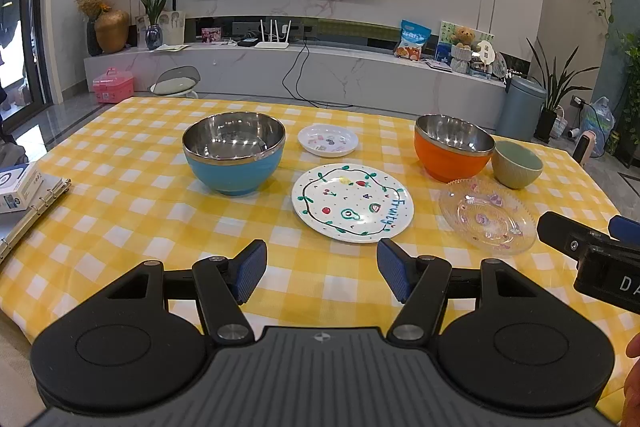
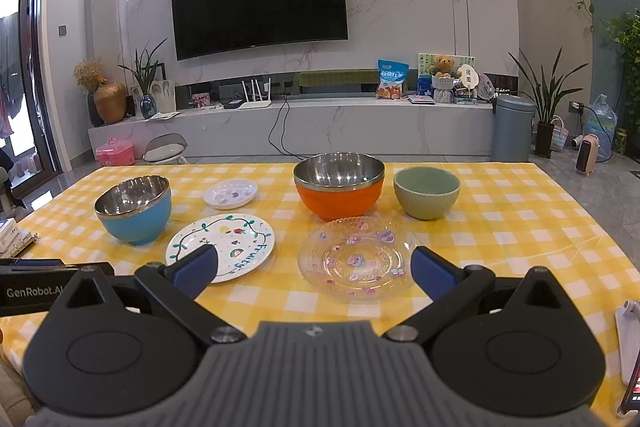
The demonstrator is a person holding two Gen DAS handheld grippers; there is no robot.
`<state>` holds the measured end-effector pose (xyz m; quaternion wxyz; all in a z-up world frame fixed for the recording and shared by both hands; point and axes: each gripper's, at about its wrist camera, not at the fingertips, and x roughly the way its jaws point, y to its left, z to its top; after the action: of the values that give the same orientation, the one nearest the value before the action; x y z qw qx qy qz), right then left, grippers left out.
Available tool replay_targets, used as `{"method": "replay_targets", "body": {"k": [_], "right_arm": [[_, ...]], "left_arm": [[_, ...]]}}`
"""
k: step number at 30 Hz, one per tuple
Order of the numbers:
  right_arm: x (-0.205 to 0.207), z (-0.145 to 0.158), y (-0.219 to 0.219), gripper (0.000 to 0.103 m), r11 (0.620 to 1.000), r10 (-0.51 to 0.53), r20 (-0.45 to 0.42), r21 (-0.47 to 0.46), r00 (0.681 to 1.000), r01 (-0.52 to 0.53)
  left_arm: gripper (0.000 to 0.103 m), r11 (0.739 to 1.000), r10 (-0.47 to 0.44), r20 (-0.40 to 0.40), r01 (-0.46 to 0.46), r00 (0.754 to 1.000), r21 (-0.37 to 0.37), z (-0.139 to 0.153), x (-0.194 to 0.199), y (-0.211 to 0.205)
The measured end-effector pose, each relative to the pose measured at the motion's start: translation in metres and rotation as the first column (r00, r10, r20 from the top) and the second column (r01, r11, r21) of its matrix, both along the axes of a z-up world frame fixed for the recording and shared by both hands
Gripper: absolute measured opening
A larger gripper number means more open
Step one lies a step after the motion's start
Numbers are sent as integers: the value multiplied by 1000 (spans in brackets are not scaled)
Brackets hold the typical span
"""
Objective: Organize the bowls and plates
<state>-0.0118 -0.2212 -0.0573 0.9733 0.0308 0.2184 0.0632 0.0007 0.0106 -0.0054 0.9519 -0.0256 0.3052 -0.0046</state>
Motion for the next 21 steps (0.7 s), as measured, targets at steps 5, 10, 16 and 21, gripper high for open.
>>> {"method": "replay_targets", "body": {"k": [5, 10, 16, 21], "right_arm": [[0, 0, 0, 100, 1000, 1, -1, -1, 1000, -1], [1, -2, -1, 100, 1000, -2, -9, -6, 1000, 2], [16, -3, -9, 100, 999, -35, -27, 0, 999, 35], [35, 1, -18, 100, 999, -45, -61, -12, 997, 44]], "left_arm": [[74, 1000, 0, -1, 0, 1000, -1, 0, 0, 0], [74, 999, -10, -14, 10, 1000, -31, 3, 2, -1], [74, 998, -58, -22, 57, 998, -39, 10, 12, -14], [73, 991, -113, -27, 111, 993, -78, 15, 29, -29]]}}
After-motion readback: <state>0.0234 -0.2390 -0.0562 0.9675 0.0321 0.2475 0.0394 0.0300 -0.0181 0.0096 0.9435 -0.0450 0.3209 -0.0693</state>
